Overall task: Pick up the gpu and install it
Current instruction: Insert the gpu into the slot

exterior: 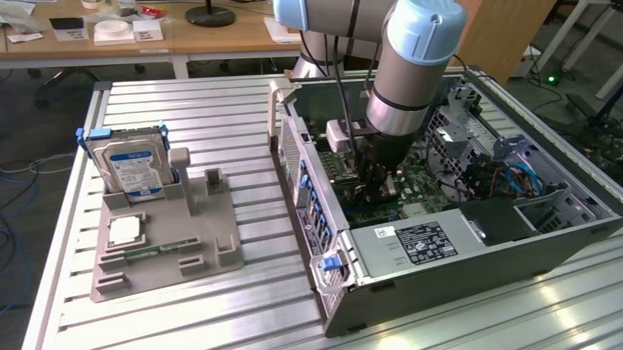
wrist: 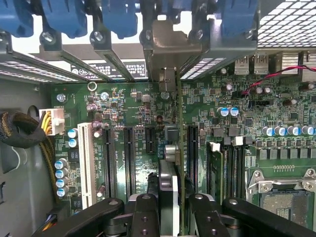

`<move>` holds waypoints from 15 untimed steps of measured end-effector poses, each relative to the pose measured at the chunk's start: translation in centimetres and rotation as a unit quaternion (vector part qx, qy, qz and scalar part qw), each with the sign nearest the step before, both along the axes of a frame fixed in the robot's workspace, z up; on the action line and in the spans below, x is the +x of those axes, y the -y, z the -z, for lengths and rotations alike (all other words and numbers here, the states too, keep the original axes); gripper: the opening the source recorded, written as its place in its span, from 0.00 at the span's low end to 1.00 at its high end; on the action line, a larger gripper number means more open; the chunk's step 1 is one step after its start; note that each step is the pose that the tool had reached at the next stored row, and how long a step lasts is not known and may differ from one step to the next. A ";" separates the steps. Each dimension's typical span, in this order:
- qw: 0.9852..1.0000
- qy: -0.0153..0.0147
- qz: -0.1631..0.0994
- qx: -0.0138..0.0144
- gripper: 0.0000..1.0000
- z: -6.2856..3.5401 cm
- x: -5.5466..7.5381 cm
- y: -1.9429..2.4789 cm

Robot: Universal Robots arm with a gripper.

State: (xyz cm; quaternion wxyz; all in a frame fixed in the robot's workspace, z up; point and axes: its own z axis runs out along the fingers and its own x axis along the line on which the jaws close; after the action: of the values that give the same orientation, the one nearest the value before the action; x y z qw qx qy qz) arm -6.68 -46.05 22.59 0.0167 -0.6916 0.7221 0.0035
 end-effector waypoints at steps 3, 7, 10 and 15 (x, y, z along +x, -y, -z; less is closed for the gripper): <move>1.000 0.000 0.000 0.000 0.28 0.30 0.0 -0.01; 1.000 0.000 0.000 0.000 0.28 0.29 0.0 0.00; 1.000 0.000 0.000 0.000 0.28 0.29 0.0 0.00; 1.000 0.000 0.000 0.000 0.35 0.25 -0.1 0.00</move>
State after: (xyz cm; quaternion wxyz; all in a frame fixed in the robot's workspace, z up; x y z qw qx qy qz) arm -6.74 -46.05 22.34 0.0166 -0.6916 0.7221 0.0034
